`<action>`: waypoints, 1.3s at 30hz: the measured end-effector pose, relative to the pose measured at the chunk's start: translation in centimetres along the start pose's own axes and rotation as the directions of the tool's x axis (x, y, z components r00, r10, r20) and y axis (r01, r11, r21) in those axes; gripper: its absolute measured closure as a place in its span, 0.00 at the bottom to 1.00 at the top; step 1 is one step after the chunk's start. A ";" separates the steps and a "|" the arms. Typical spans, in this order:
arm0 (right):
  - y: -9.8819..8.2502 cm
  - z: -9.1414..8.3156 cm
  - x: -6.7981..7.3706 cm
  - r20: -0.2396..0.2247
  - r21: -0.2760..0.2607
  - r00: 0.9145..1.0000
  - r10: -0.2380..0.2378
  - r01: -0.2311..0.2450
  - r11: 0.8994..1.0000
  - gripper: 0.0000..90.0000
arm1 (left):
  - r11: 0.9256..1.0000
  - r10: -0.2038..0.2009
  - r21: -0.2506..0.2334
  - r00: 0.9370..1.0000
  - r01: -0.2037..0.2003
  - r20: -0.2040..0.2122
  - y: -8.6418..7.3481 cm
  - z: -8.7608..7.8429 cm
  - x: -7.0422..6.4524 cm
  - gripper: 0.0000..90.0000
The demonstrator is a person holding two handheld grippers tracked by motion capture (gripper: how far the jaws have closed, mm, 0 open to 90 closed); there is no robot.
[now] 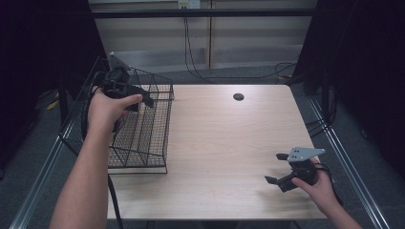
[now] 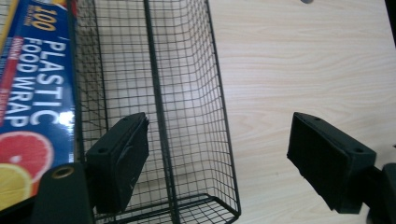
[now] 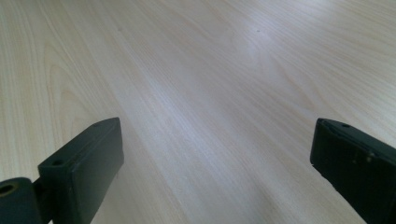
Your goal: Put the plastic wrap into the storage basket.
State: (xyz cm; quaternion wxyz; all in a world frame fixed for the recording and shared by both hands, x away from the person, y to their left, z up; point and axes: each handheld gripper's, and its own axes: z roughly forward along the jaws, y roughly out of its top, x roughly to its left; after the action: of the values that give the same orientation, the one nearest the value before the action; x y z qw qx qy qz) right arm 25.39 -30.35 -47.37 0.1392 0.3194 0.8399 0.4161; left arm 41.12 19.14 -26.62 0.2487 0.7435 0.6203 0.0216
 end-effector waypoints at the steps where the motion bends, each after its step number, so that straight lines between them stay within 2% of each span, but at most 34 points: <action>1: 0.0 0.0 0.0 -0.002 0.002 1.000 0.001 -0.001 1.000 0.03 | 1.000 0.005 0.000 1.000 -0.005 0.005 -0.1 0.1 -0.2 0.23; 10: -0.1 -0.1 0.1 0.001 0.001 1.000 -0.004 0.004 1.000 0.03 | 0.998 0.068 0.004 0.997 -0.068 0.044 -0.6 0.6 -1.9 0.23; 12: 0.0 0.0 0.0 0.001 -0.001 1.000 -0.002 0.002 1.000 0.03 | 0.998 0.070 0.002 0.996 -0.071 0.049 -0.6 0.7 -2.1 0.23; 13: 0.0 0.0 0.0 0.001 -0.001 1.000 -0.003 0.003 1.000 0.03 | 0.996 0.089 0.004 0.995 -0.089 0.054 -0.8 0.9 -2.5 0.23; 19: 0.0 0.1 0.1 -0.006 0.007 1.000 -0.007 0.007 1.000 0.03 | 0.991 0.133 0.017 0.988 -0.134 0.073 -1.3 1.7 -3.8 0.22; 20: 0.0 0.1 0.1 -0.007 0.007 1.000 -0.007 0.007 1.000 0.03 | 0.991 0.130 0.019 0.988 -0.132 0.083 -1.3 1.8 -4.0 0.23; 23: 0.0 0.1 0.1 -0.004 0.008 1.000 -0.006 0.006 1.000 0.03 | 0.987 0.156 0.025 0.983 -0.159 0.093 -1.5 2.3 -4.4 0.22; 26: 0.0 0.1 0.1 -0.004 0.009 1.000 -0.006 0.006 1.000 0.03 | 0.987 0.156 0.025 0.983 -0.160 0.100 -1.6 2.6 -4.8 0.22; 27: 0.0 0.1 0.1 -0.003 0.009 1.000 -0.006 0.006 1.000 0.03 | 0.983 0.175 0.034 0.979 -0.179 0.108 -1.8 2.9 -5.1 0.22; 33: 0.0 0.1 0.1 -0.004 0.007 1.000 -0.005 0.005 1.000 0.03 | 0.979 0.199 0.028 0.972 -0.204 0.124 -2.4 4.2 -6.1 0.22; 34: 0.0 0.1 0.1 -0.003 0.007 1.000 -0.005 0.005 1.000 0.03 | 0.975 0.214 0.031 0.968 -0.220 0.129 -2.5 4.4 -6.1 0.22; 35: 0.0 0.1 0.1 -0.004 0.007 1.000 -0.005 0.005 1.000 0.03 | 0.976 0.209 0.030 0.968 -0.215 0.136 -2.7 4.6 -6.4 0.22; 36: 0.0 0.1 0.1 -0.004 0.007 1.000 -0.005 0.005 1.000 0.03 | 0.972 0.227 0.037 0.965 -0.234 0.134 -2.8 4.8 -6.5 0.22; 37: 0.0 0.1 0.1 -0.004 0.007 1.000 -0.006 0.006 1.000 0.03 | 0.972 0.227 0.035 0.966 -0.233 0.126 -2.9 5.1 -6.7 0.22; 38: 0.0 0.1 0.1 -0.004 0.010 1.000 -0.004 0.004 1.000 0.03 | 0.968 0.244 0.038 0.962 -0.250 0.124 -3.1 5.3 -6.9 0.22; 39: 0.0 0.1 0.1 -0.008 0.011 1.000 -0.006 0.006 1.000 0.03 | 0.968 0.243 0.037 0.962 -0.249 0.121 -3.2 5.4 -7.1 0.22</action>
State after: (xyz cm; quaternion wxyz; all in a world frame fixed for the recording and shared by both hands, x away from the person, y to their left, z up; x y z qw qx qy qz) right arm 25.30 -30.25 -47.43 0.1355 0.3162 0.8436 0.4124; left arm 38.39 11.01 -30.70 0.2604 0.8210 0.5080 -0.0069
